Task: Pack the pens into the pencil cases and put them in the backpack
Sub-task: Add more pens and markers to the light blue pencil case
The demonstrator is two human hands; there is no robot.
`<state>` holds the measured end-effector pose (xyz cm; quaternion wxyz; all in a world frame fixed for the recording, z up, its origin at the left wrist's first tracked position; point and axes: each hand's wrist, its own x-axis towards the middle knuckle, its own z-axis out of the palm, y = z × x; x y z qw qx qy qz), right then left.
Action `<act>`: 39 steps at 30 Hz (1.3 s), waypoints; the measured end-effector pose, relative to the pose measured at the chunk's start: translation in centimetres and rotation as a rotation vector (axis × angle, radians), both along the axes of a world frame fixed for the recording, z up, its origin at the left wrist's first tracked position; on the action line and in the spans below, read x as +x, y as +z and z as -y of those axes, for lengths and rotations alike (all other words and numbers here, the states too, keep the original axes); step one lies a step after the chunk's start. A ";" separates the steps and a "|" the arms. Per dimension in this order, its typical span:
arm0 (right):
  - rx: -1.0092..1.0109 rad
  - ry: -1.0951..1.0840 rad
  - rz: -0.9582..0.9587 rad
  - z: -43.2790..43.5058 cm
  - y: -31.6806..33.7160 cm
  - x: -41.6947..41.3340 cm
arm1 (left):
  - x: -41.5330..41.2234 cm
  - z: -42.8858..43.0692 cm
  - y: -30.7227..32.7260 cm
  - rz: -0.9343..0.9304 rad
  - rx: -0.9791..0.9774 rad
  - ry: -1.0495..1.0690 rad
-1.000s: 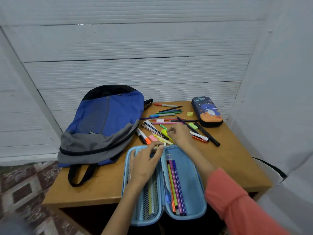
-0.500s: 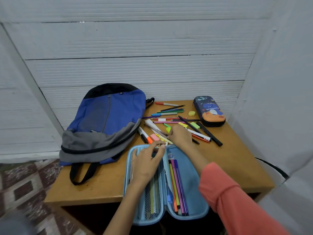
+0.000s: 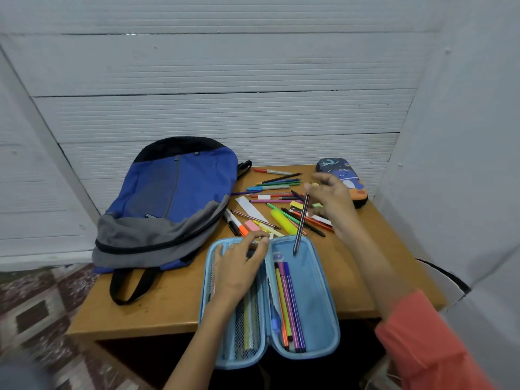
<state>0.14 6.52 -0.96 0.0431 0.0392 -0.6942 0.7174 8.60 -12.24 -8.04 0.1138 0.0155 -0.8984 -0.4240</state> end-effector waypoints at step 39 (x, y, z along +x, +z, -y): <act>1.272 -0.026 -0.109 4.7 -6.0 -2.9 | 0.0 -0.1 0.0 0.011 0.010 0.018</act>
